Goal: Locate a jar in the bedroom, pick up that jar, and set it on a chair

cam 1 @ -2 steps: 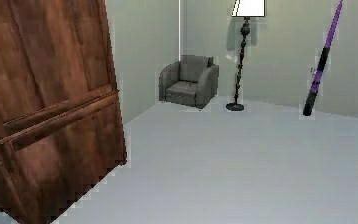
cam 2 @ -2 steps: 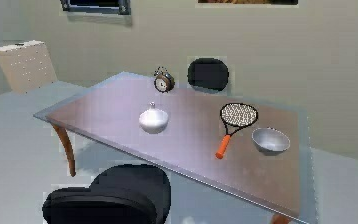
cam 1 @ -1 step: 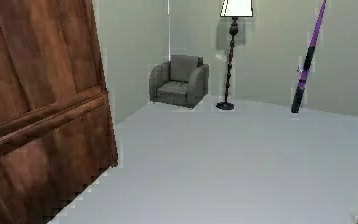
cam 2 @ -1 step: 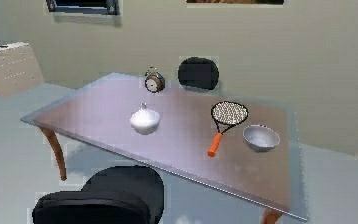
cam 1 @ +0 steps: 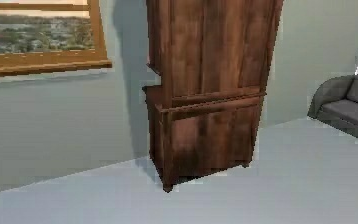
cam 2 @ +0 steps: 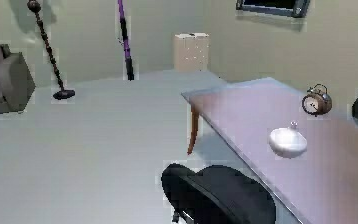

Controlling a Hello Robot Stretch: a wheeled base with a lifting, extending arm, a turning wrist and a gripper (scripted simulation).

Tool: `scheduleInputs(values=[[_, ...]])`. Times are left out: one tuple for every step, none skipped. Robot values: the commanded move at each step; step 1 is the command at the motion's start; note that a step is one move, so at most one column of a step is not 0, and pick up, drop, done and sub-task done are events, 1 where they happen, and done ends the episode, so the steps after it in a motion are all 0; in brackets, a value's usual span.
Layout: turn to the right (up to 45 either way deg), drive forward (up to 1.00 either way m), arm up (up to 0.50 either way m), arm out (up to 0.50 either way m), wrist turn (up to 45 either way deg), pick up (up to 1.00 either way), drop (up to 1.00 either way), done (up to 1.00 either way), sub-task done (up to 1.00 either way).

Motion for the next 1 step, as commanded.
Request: scheduleInputs(values=[[-45.0,0.0,0.0,0.0,0.0,0.0,0.0,0.0,0.0]])
